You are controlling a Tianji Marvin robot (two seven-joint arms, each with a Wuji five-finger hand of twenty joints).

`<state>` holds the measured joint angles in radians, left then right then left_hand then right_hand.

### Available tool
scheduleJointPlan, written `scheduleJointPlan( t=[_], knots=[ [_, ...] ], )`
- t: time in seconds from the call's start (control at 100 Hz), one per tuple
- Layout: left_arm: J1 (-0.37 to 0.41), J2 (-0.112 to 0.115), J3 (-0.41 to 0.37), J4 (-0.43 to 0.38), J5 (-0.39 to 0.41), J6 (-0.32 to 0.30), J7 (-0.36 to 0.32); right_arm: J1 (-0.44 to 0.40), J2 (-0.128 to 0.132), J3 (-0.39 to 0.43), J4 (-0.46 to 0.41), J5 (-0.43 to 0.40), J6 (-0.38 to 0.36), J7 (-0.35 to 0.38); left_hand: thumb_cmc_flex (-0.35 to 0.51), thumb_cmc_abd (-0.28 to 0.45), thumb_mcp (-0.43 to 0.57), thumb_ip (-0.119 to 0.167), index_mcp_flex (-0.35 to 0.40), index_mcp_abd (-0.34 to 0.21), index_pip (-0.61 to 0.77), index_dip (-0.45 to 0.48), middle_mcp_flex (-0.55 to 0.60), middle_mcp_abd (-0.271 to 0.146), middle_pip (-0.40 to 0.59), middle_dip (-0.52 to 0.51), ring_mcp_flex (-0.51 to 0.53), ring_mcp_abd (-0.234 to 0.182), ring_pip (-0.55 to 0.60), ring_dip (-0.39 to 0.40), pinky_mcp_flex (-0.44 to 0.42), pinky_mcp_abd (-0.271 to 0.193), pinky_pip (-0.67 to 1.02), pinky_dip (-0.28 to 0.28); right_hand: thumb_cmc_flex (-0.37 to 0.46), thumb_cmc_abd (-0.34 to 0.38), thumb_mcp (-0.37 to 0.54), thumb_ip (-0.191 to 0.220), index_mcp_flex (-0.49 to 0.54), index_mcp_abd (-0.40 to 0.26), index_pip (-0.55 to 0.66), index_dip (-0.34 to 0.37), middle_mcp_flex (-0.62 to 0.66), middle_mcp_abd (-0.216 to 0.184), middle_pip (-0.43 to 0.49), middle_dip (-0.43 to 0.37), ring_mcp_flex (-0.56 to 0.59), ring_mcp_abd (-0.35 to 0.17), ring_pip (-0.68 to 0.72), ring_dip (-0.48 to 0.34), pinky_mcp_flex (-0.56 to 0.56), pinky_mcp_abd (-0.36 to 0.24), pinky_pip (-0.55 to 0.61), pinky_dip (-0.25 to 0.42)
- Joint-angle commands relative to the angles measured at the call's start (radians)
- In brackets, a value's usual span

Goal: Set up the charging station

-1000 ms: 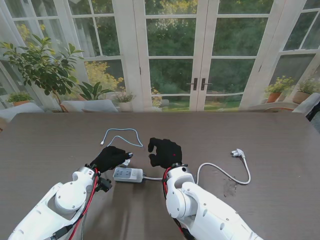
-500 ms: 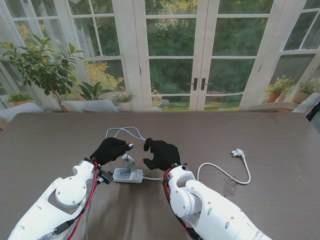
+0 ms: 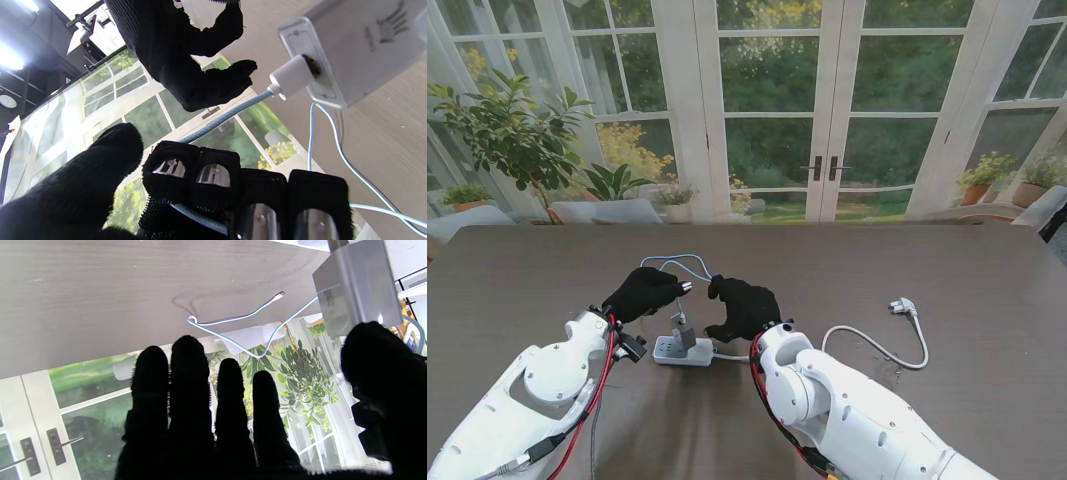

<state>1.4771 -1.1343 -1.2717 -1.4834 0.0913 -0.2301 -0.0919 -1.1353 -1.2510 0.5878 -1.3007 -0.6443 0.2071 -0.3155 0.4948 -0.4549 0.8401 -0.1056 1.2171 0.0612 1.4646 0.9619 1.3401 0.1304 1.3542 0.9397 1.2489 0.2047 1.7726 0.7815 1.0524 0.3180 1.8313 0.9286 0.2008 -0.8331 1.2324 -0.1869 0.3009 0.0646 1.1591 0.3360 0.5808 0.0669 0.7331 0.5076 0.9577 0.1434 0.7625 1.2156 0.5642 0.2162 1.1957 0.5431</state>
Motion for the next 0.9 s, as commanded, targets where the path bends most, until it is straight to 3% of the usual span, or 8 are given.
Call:
scheduleJointPlan(
  t=[0.0,0.57,0.89],
  knots=[
    [0.0,0.002,-0.004,-0.007,-0.008,-0.005,-0.028,0.007,-0.005,-0.006,-0.012,0.006,-0.002,0.037,-0.044,-0.044,-0.014,-0.013,0.082,0.065,0.042,0.001,0.019,0.061,0.062,0.006,0.02,-0.021,0.05,-0.023,0.05,-0.112,0.263,-0.006,-0.031,-0.046,0.001,-0.014,-0.046,0.01,-0.269,-0.012,-0.049,-0.014,0.019,0.007,-0.032,-0.005,0.03,-0.625,-0.016,-0.008,0.042,0.02],
    [0.001,0.005,0.002,-0.029,-0.02,-0.018,-0.041,0.037,-0.027,-0.064,0.0,0.045,0.007,0.068,-0.05,-0.033,-0.019,-0.018,0.082,0.06,0.035,-0.004,0.019,0.06,0.055,0.008,0.021,-0.03,0.051,-0.033,0.049,-0.112,0.263,-0.018,-0.053,-0.054,-0.014,-0.018,-0.151,0.026,-0.286,-0.021,-0.12,-0.017,0.051,0.039,-0.054,-0.009,0.137,-0.592,-0.038,-0.012,0.079,0.055],
    [-0.005,0.004,0.012,-0.03,-0.023,-0.025,-0.038,0.056,-0.045,-0.092,0.028,0.066,-0.001,0.069,-0.05,-0.029,-0.023,-0.018,0.081,0.057,0.034,-0.005,0.02,0.052,0.05,0.007,0.021,-0.039,0.052,-0.037,0.05,-0.117,0.263,-0.02,-0.024,-0.06,0.004,-0.015,-0.054,-0.002,-0.183,0.044,-0.059,-0.028,0.113,0.082,0.01,-0.025,0.227,-0.57,0.013,-0.026,0.162,0.089]
  ],
)
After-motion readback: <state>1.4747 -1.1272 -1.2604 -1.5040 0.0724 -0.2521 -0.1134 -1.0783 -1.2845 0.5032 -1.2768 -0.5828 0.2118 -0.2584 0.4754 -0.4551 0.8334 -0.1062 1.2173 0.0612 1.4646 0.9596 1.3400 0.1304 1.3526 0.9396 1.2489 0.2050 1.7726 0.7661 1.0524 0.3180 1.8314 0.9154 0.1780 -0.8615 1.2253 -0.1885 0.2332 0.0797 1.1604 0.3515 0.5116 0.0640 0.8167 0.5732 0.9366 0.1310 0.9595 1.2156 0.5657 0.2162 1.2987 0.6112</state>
